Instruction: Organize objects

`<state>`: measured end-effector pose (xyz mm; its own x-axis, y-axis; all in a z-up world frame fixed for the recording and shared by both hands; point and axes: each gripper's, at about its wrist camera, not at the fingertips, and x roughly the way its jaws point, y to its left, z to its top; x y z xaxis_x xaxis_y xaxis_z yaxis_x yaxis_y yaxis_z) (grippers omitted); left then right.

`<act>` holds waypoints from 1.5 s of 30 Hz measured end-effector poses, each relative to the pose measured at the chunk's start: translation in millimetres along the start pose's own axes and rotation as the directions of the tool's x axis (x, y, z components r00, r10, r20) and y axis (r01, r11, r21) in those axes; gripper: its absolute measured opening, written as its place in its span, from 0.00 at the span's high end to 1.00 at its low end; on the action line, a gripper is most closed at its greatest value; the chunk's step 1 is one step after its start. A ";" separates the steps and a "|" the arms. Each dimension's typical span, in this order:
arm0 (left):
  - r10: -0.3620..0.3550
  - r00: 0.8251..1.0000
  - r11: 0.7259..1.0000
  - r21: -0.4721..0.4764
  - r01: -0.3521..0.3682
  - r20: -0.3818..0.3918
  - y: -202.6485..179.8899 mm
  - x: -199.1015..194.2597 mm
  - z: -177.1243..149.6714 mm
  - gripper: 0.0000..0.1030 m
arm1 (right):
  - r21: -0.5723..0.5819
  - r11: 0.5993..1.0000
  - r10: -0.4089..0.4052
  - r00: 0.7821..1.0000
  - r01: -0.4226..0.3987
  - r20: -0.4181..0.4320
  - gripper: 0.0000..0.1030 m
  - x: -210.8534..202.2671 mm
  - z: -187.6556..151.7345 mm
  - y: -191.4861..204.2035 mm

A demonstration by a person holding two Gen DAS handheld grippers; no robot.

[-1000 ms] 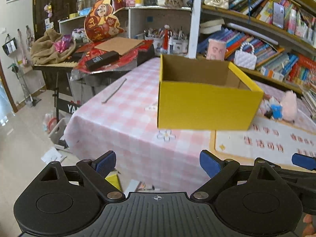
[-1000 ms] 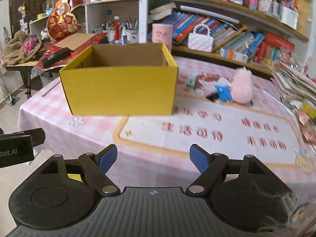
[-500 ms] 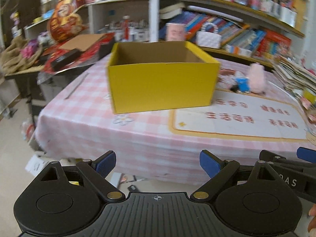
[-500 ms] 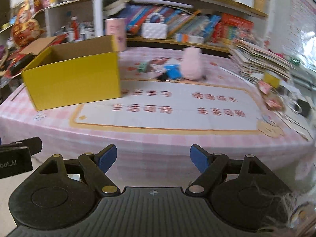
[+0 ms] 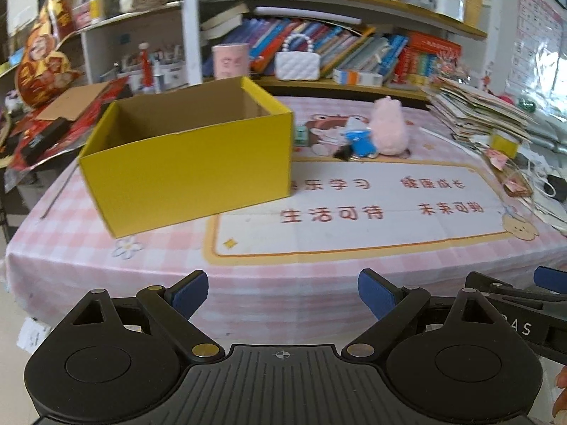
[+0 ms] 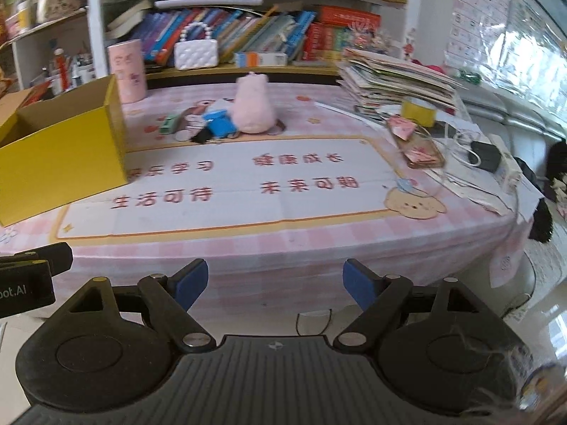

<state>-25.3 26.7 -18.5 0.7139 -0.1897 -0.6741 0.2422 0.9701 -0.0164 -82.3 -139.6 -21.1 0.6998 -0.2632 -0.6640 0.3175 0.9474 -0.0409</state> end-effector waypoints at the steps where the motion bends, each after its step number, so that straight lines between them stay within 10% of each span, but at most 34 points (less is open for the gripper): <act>1: -0.005 1.000 1.000 0.007 0.005 -0.003 -3.6 2.4 1.6 0.09 | 0.006 1.000 -0.005 1.000 0.005 -0.002 0.20 1.6 0.9 -2.8; 30: 0.048 0.997 0.999 0.006 -0.047 -0.059 -60.0 83.3 58.6 0.06 | -0.019 0.997 0.074 0.995 -0.075 -0.061 0.17 101.5 73.2 -42.9; 45: 0.062 0.996 0.998 -0.002 -0.062 -0.061 -104.2 131.7 102.6 0.23 | 0.015 0.951 0.307 0.952 -0.307 0.003 0.25 173.4 163.9 -76.6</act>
<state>110.9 -114.9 -29.8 0.6863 -0.1195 -0.7174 0.1962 0.9803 0.0244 119.7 -287.7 -10.8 0.7653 0.0403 -0.6424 0.0965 0.9796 0.1765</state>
